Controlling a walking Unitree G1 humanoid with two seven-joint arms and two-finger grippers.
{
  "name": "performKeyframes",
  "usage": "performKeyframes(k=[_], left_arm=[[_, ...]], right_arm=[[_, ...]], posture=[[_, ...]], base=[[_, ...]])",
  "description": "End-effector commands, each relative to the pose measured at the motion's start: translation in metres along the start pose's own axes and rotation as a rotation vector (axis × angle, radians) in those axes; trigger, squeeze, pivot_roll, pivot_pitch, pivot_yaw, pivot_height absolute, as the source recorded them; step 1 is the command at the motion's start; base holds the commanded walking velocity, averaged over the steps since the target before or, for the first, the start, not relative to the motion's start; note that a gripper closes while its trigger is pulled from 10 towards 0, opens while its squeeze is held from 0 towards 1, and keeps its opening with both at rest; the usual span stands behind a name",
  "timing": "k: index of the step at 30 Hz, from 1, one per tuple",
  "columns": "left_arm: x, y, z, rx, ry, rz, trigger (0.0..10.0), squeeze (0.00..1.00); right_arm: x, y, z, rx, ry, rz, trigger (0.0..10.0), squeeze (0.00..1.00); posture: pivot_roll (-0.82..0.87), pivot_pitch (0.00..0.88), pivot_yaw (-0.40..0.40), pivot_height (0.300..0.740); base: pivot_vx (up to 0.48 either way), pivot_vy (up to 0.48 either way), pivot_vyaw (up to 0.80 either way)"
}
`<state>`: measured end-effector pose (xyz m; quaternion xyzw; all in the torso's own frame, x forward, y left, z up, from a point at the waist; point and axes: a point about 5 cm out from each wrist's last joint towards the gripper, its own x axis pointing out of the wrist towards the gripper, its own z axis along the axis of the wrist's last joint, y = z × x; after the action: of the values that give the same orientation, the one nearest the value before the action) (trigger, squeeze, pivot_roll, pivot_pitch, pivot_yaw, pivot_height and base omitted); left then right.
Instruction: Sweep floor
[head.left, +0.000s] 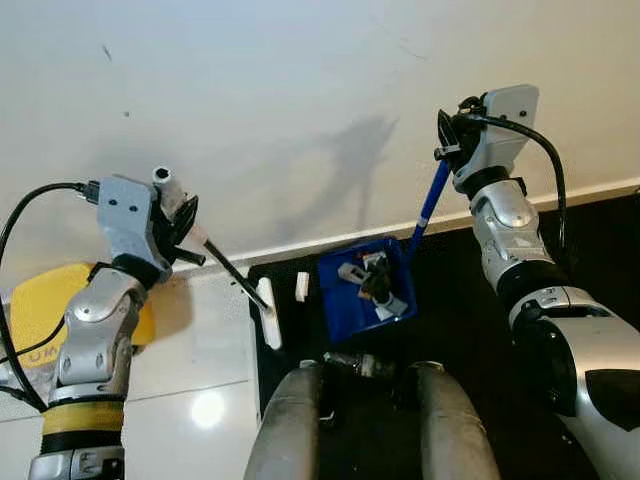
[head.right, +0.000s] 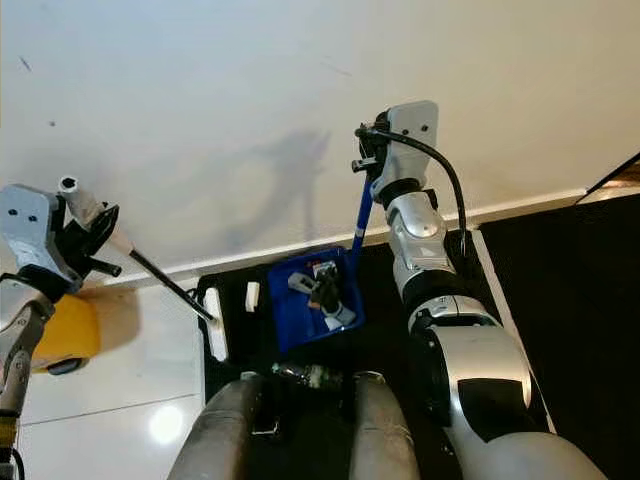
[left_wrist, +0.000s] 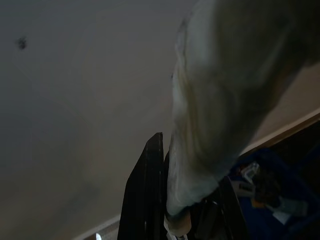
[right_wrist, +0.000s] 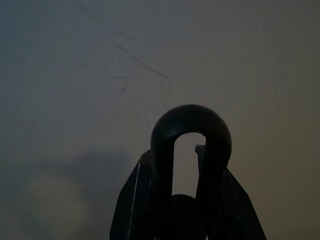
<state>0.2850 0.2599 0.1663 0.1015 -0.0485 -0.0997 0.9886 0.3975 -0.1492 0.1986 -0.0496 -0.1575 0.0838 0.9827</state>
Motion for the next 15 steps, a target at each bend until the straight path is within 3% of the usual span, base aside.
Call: performKeyframes(k=[1, 6, 11, 13, 14, 15], left_arm=[[-0.008, 0.009, 0.003, 0.021, 0.002, 0.026, 10.0, 0.00], [-0.009, 0.010, 0.002, 0.021, 0.009, 0.027, 10.0, 0.00], [-0.012, 0.008, 0.002, 0.018, 0.019, 0.021, 10.0, 0.00], [-0.012, 0.008, 0.002, 0.017, 0.021, 0.020, 10.0, 0.00], [-0.012, 0.008, 0.002, 0.017, 0.022, 0.020, 10.0, 0.00], [-0.012, 0.008, 0.002, 0.017, 0.022, 0.020, 10.0, 0.00]], right_arm=[[-0.004, 0.005, -0.006, -0.034, 0.005, 0.025, 10.0, 0.00], [-0.009, 0.010, -0.014, -0.052, 0.034, 0.039, 10.0, 0.00], [-0.029, 0.021, -0.045, -0.066, 0.156, 0.052, 10.0, 0.00], [-0.034, 0.022, -0.052, -0.055, 0.183, 0.044, 10.0, 0.04], [-0.035, 0.022, -0.053, -0.052, 0.188, 0.040, 10.0, 0.68], [-0.035, 0.022, -0.053, -0.052, 0.188, 0.040, 10.0, 0.68]], posture=[[0.26, 0.329, 0.099, 0.740], [0.26, 0.334, 0.104, 0.740], [0.27, 0.340, 0.116, 0.740], [0.27, 0.340, 0.119, 0.740], [0.27, 0.340, 0.119, 0.740], [0.27, 0.340, 0.119, 0.740]], base=[[0.000, 0.000, 0.00], [0.000, 0.000, 0.00], [0.000, 0.000, 0.00], [0.000, 0.000, 0.00], [0.000, 0.000, 0.00], [0.000, 0.000, 0.00]])
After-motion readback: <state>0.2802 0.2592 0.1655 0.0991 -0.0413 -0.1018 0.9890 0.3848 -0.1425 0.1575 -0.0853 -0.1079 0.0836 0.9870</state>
